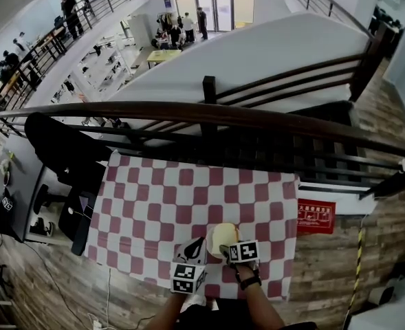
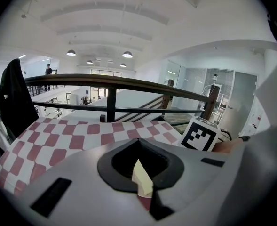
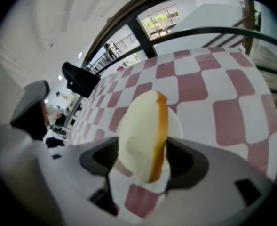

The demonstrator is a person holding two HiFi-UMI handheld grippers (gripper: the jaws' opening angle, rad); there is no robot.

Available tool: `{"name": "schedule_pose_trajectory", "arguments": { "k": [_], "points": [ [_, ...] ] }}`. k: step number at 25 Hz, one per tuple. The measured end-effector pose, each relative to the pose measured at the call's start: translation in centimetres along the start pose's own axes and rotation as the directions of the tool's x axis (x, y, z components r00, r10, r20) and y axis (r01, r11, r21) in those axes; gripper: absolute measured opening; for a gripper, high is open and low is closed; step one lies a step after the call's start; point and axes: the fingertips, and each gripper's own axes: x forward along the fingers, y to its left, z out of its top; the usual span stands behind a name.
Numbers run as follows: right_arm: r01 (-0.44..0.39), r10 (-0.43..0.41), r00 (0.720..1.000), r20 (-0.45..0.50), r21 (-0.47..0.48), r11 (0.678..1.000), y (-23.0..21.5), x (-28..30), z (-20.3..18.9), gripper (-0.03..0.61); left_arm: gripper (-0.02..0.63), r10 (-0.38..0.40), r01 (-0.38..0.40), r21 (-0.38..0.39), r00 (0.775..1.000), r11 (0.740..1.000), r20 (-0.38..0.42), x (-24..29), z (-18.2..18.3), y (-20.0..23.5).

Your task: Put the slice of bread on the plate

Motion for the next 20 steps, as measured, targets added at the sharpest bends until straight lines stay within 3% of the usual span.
{"name": "schedule_pose_trajectory", "arguments": {
  "k": [4,9,15,20],
  "points": [
    [0.083,-0.083,0.996,0.017,0.011,0.996,-1.8,-1.4,-0.4,0.337,0.018,-0.03,0.03,0.008,1.0,1.0,0.007,-0.1,0.4,-0.8],
    [0.095,-0.1,0.984,0.15,0.035,0.995,-2.0,-4.4,0.7,0.336,0.018,-0.074,0.073,0.036,0.997,0.997,0.031,-1.1,0.9,-2.0],
    [0.14,-0.119,0.937,0.33,-0.043,0.989,0.7,-8.9,2.2,0.327,0.018,-0.102,0.099,0.038,0.992,0.994,0.077,-3.3,1.2,-2.7],
    [0.181,-0.111,0.885,0.452,-0.116,0.977,4.4,-12.8,2.4,0.251,0.018,-0.116,0.113,0.032,0.982,0.993,0.149,-5.9,2.5,-2.9]
  ]
}}
